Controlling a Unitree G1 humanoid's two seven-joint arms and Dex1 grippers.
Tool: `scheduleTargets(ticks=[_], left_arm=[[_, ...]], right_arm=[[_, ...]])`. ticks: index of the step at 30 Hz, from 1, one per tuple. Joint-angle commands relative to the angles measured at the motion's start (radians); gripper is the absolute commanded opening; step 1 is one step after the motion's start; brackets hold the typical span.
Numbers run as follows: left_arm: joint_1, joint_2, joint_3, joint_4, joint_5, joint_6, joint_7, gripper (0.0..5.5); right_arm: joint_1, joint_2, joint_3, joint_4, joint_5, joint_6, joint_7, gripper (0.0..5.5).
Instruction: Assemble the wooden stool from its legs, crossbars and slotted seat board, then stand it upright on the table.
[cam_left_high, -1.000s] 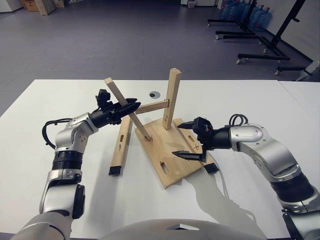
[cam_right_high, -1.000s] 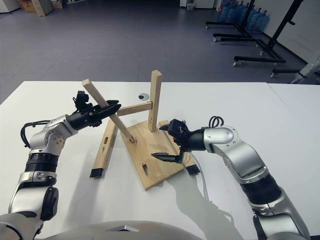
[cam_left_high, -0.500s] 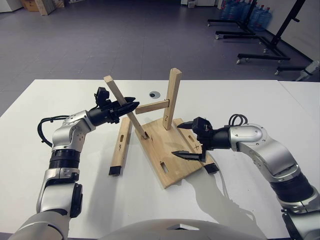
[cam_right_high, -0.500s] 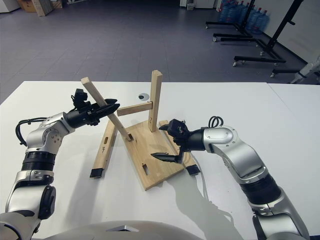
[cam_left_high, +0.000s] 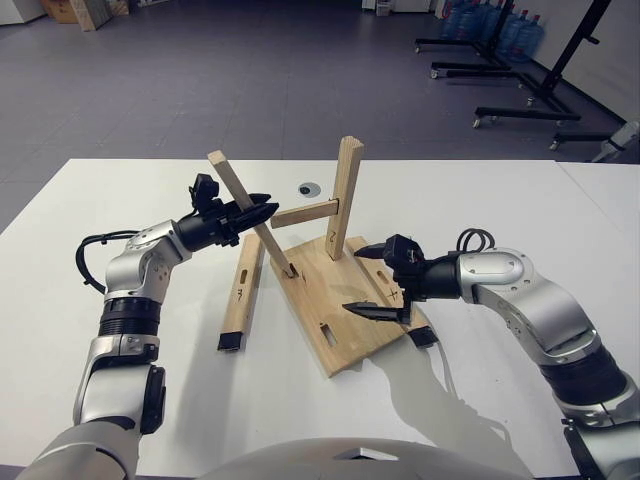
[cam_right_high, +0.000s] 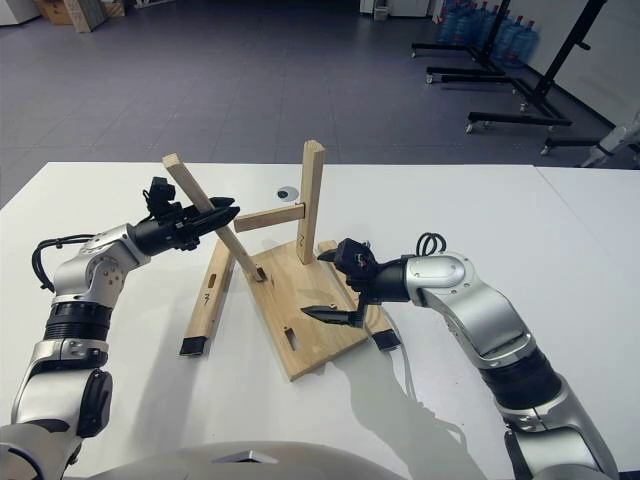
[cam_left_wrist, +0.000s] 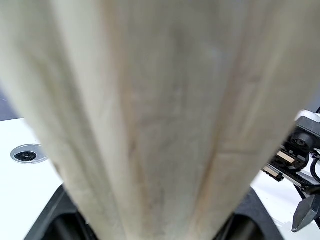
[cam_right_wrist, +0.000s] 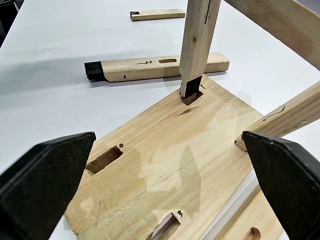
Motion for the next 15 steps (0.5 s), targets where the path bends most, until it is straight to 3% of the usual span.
scheduleTargets(ticks=[1, 15], left_arm=[[-0.045, -0.010, 0.023, 0.035, -0.015, 0.001, 0.010, 2.02], [-0.016, -0.009, 0.010, 0.052, 0.000, -0.007, -0.021, 2.02]], right_arm=[[0.003, 0.001, 0.004, -0.013, 0.004, 0.008, -0.004, 5.40], [0.001, 0.002, 0.005, -0.015, 0.004, 0.012, -0.003, 5.40]])
